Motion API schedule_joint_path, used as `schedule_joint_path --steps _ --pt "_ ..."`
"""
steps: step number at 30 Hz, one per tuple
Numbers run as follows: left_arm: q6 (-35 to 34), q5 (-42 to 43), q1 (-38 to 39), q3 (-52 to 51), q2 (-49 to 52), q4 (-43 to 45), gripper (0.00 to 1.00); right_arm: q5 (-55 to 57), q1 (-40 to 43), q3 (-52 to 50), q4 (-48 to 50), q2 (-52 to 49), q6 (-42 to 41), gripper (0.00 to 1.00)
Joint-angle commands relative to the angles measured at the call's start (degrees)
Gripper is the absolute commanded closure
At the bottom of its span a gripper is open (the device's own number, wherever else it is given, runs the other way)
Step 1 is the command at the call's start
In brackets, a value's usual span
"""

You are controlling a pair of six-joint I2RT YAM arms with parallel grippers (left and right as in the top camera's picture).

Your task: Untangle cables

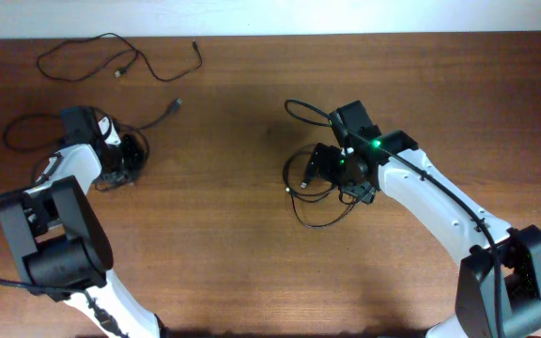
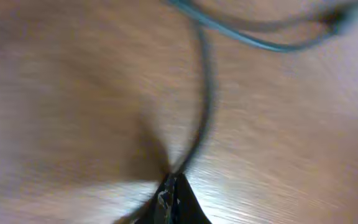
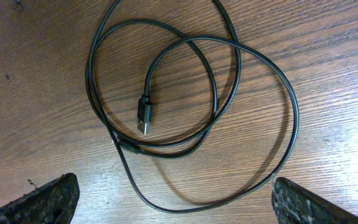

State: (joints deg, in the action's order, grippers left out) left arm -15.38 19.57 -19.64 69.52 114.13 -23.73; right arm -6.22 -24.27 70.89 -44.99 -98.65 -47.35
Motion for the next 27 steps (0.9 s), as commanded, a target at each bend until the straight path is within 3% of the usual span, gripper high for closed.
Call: schedule_joint_path --steps 1,8,13,15,20,27 --pt "0.92 9.77 2.62 -0.15 1.01 1.46 1.00 0.92 -0.09 -0.24 0.00 -0.22 0.37 0.02" --pt "0.90 13.16 6.25 0.22 0.85 10.01 1.00 0.90 -0.09 -0.24 0.00 -0.22 0.37 0.02" --pt "0.83 12.70 3.69 2.75 -1.66 8.31 1.00 0.92 -0.09 -0.24 0.00 -0.22 0.37 0.02" --pt "-1.14 6.08 1.25 3.02 -4.37 4.15 1.00 0.90 -0.09 -0.24 0.00 -0.22 0.39 0.02" --pt "-1.25 -19.63 -1.70 2.62 -5.81 -9.14 1.00 0.92 -0.09 -0.24 0.00 -0.22 0.39 0.02" --pt "-1.22 -20.85 -1.51 0.68 -5.29 -10.43 1.00 0.92 -0.09 -0.24 0.00 -0.22 0.37 0.02"
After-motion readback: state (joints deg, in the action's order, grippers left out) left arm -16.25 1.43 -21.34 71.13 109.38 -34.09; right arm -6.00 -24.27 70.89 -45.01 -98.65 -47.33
